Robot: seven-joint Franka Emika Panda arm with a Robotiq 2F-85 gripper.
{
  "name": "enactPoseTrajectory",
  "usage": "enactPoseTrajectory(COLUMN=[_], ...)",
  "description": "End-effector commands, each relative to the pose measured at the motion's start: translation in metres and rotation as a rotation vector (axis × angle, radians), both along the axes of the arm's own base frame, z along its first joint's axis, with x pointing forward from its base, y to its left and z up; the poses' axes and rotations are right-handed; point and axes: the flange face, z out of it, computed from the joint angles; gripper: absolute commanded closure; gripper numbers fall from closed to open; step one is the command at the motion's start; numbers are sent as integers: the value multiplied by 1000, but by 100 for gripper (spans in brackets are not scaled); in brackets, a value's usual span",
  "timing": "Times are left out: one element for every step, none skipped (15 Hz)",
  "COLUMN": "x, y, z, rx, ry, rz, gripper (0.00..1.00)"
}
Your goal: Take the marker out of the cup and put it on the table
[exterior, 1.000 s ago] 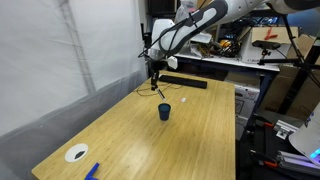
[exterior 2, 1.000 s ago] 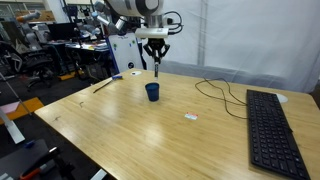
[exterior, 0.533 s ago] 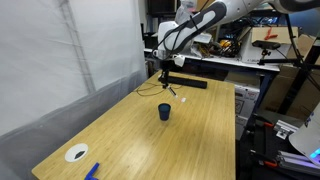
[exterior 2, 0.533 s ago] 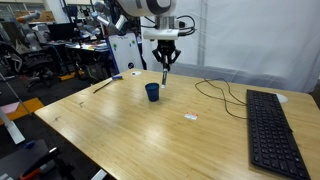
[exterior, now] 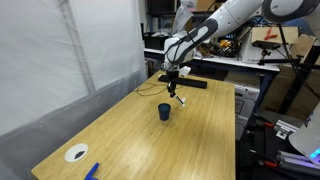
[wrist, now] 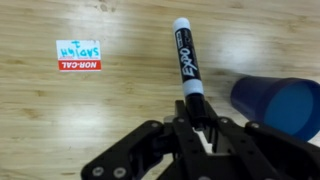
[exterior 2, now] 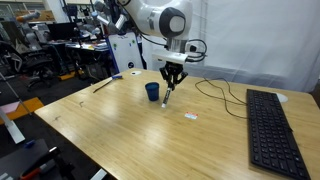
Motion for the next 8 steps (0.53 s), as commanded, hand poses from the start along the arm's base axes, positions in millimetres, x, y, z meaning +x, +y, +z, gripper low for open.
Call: enactPoseTrajectory(x=[-1, -2, -3, -4, -5, -5, -6, -6], y=[6, 8, 10, 11, 12, 13, 13, 14], z=[-9, -13, -17, -20, -23, -24, -24, -24], rx=[34, 32, 33, 29, 25, 24, 24, 23], ry=[36, 44, 49, 52, 55, 55, 54, 50], rz=[-40, -45, -50, -57, -63, -67, -70, -74], gripper=[95, 95, 95, 95, 95, 95, 95, 95])
